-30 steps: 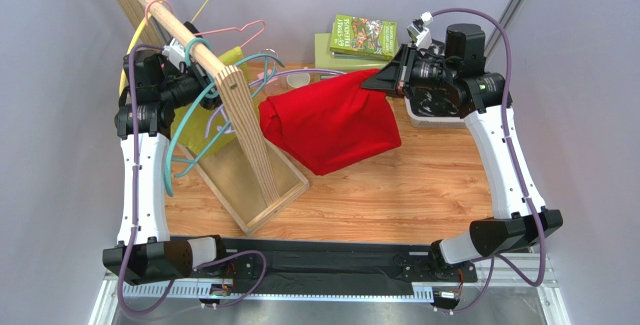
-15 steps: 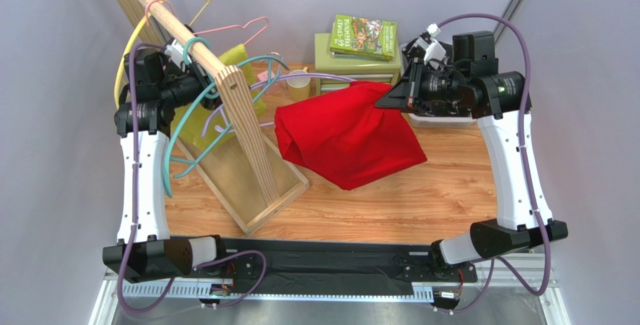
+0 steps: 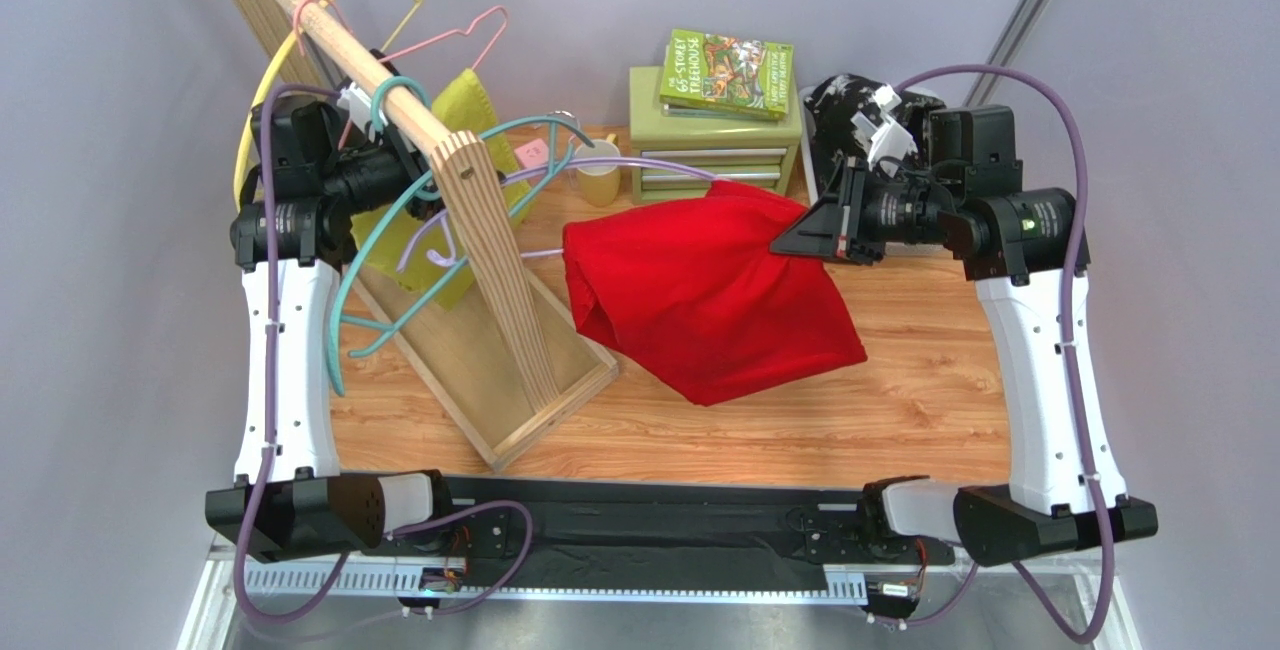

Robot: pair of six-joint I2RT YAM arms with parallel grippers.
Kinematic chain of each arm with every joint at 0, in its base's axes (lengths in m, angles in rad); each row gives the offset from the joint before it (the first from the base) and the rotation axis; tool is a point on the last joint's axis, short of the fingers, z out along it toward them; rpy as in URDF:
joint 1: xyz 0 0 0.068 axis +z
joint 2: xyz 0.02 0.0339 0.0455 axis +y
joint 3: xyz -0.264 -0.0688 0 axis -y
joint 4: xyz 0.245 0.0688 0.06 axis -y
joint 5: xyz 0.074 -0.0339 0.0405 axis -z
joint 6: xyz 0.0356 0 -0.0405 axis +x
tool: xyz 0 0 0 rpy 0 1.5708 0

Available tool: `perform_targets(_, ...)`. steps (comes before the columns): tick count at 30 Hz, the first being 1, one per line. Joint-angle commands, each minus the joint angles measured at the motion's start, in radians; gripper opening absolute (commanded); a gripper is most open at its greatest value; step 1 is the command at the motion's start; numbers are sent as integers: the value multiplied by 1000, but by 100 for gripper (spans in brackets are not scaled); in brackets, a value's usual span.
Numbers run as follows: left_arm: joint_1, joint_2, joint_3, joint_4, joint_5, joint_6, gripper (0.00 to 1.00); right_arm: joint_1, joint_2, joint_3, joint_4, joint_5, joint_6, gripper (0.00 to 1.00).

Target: Remove the trousers from the hanger

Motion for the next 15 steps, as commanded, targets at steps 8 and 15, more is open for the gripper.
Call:
perform_targets(8,73,26,0,140,-56,-74,0,201,8,-1,281,-161,276,0)
perform_targets(15,68,-2,-19,152,-51,-54,0,204,165,160,778,-317,723,0)
